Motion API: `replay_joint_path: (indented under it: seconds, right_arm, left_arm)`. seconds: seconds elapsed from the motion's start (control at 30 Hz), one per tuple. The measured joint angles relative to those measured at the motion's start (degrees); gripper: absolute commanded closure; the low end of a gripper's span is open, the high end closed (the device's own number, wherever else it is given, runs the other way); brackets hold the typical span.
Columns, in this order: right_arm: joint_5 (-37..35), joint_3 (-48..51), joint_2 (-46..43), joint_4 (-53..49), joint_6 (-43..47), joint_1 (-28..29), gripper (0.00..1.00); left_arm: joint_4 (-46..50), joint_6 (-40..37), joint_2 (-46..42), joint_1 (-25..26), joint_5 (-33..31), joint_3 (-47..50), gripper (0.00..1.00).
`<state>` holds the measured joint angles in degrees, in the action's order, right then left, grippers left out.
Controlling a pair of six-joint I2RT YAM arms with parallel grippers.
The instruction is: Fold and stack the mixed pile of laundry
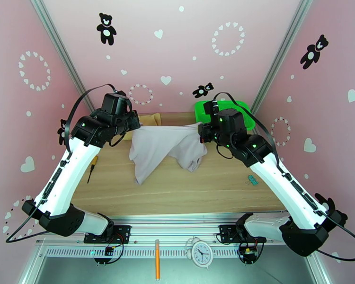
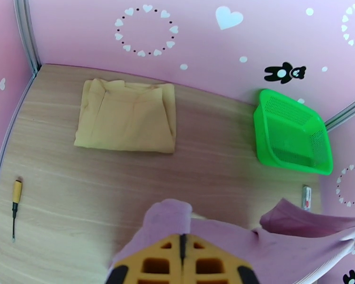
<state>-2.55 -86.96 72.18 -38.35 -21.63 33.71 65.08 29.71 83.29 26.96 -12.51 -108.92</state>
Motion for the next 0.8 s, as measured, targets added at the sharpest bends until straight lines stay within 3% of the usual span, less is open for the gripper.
replay_joint_path:
  seconds: [0.17, 0.3, 0.57, 0.7, 0.8]
  right_arm:
    - [0.0, -7.5, 3.3, -4.0, 2.6, 0.0, 1.00]
    - [-1.0, -17.9, 11.5, -5.6, 7.5, -0.2, 1.00]
    - [-1.5, -38.0, 31.0, -5.4, 15.7, -4.9, 1.00]
    - [-1.5, -38.6, 31.9, -4.9, 16.3, -5.7, 1.00]
    - [-0.8, -29.5, 26.5, 0.3, 16.0, -5.7, 1.00]
  left_arm:
    - [2.0, -1.4, -0.4, -0.8, -0.4, -1.8, 1.00]
    - [2.4, -3.3, 1.7, -3.8, -1.2, -6.8, 1.00]
    - [2.6, -8.2, 16.7, -11.9, -0.7, -25.4, 1.00]
    - [3.0, -10.2, 20.0, -12.5, 1.4, -29.5, 1.00]
    - [1.1, -11.1, 16.8, -12.5, 2.9, -24.1, 1.00]
